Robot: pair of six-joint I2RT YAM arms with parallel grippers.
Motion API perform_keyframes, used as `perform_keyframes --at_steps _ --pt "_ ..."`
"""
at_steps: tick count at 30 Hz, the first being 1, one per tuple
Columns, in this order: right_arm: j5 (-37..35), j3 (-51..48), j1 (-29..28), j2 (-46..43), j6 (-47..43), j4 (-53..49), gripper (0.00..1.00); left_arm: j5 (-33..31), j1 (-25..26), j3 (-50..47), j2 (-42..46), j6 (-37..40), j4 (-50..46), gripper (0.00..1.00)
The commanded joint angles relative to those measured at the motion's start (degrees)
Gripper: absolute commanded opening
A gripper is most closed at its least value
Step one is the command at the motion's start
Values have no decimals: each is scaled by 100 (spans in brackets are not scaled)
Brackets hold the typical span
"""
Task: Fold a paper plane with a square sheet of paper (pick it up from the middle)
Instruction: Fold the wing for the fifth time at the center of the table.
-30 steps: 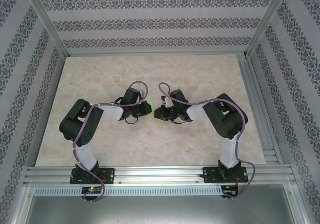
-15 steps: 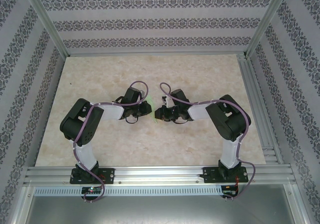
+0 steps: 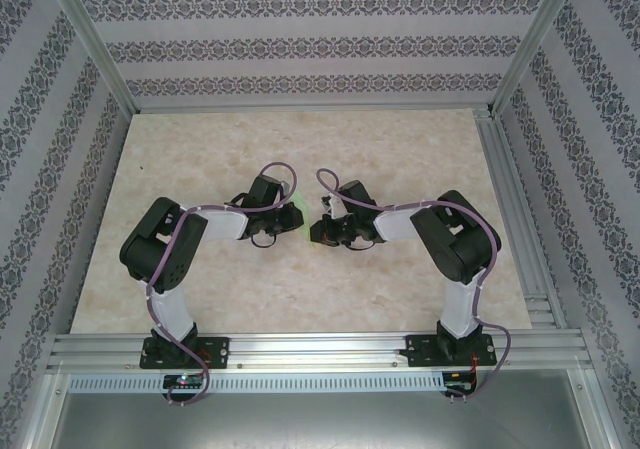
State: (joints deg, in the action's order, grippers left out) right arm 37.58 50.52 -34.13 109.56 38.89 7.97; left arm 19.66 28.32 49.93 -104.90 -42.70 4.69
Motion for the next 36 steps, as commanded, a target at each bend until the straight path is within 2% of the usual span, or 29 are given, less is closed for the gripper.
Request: perform_keyframes --at_steps 1,14,24,36 --pt "-69 -1 -85 8 -142 -257 6 -205 48 -3 73 -58 -336 15" --pt "-213 -123 -31 215 -163 -377 3 91 43 33 355 -45 -47 20" --pt "-216 -129 -41 139 -274 -495 9 4 44 191 -90 -51 -299 17" --pt "-109 -379 -67 -233 -329 -674 12 -188 44 254 -195 -42 -607 16"
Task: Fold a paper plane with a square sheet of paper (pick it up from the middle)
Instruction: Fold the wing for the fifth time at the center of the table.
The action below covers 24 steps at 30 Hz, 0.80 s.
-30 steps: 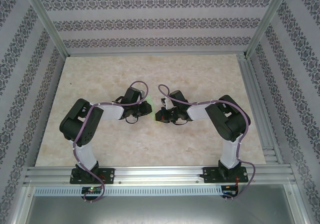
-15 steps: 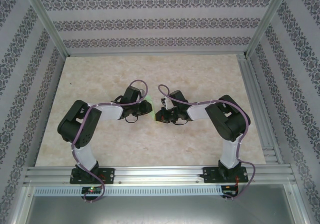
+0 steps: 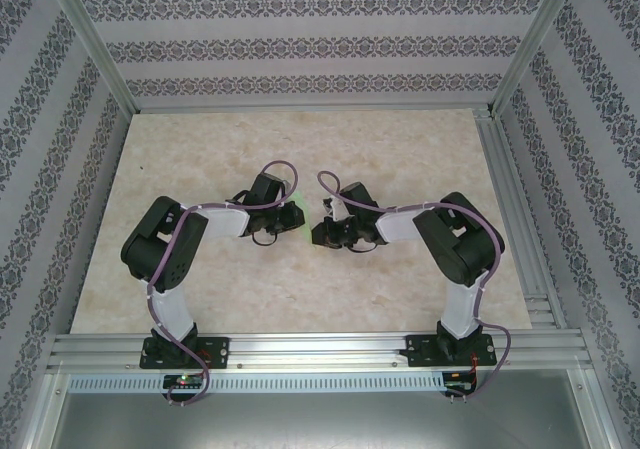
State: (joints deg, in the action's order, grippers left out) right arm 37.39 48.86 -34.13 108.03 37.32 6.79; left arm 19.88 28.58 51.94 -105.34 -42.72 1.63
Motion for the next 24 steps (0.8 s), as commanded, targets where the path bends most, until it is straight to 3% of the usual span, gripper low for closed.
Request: perform_keyframes --at_steps 1,14,24 --pt "-98 -231 -71 -93 -189 -582 12 -212 17 53 -154 -46 -302 16" --pt "-319 -117 -147 43 -438 -1114 5 -204 21 54 -152 -55 -315 16" --pt "-704 -167 -131 -1043 -417 -1201 19 -158 21 62 -171 -53 -318 16"
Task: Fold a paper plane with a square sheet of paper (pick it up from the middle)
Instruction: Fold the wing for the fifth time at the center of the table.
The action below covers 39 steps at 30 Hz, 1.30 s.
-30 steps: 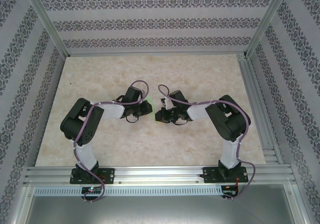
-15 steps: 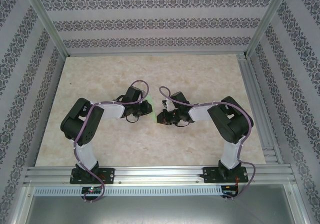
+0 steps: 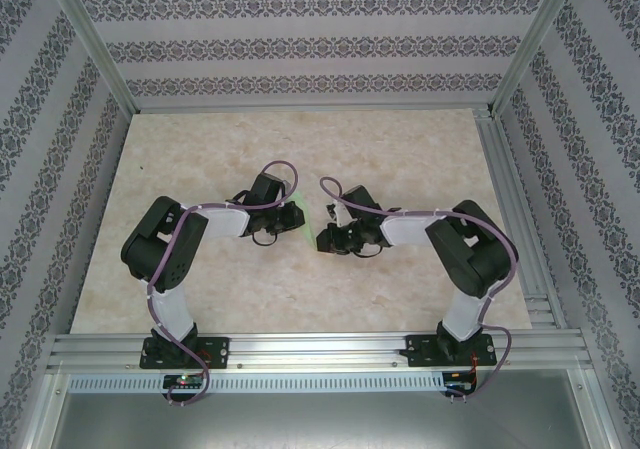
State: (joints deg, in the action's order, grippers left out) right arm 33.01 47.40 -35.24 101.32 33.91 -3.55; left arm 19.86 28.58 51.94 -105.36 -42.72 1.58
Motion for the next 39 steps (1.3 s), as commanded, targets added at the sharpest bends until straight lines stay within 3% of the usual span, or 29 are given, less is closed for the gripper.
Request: perform_keyframes --at_steps 1,17,39 --pt "-306 8 -26 -455 -62 -117 19 -150 24 63 -173 -55 -315 16" --pt "105 857 -286 495 67 164 16 -132 21 70 -149 -72 -320 16" --pt "-30 141 -165 624 161 34 14 -205 21 71 -136 -90 -347 16"
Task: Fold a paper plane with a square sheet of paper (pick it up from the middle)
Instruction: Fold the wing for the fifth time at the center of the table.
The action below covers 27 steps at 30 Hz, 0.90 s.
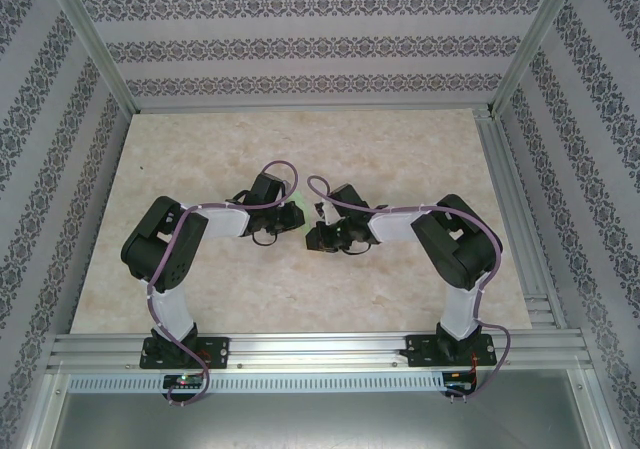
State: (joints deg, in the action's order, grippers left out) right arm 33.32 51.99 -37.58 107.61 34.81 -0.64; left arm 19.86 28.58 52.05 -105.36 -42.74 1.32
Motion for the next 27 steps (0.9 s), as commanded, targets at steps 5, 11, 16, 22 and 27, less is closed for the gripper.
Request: perform_keyframes --at_steps 5,11,16,22,27 --pt "-45 -657 81 -400 190 -125 14 -198 18 68 -162 -91 -304 16" --pt "191 -161 93 -756 285 246 19 -127 16 70 -90 -92 -346 16" --pt "197 240 111 -335 169 223 19 -100 23 73 -118 -101 -333 16" --pt "64 451 127 11 21 24 16 -85 17 97 -135 -103 -317 16" --pt "-63 389 182 187 -77 -132 15 -83 24 121 -138 -104 -333 16"
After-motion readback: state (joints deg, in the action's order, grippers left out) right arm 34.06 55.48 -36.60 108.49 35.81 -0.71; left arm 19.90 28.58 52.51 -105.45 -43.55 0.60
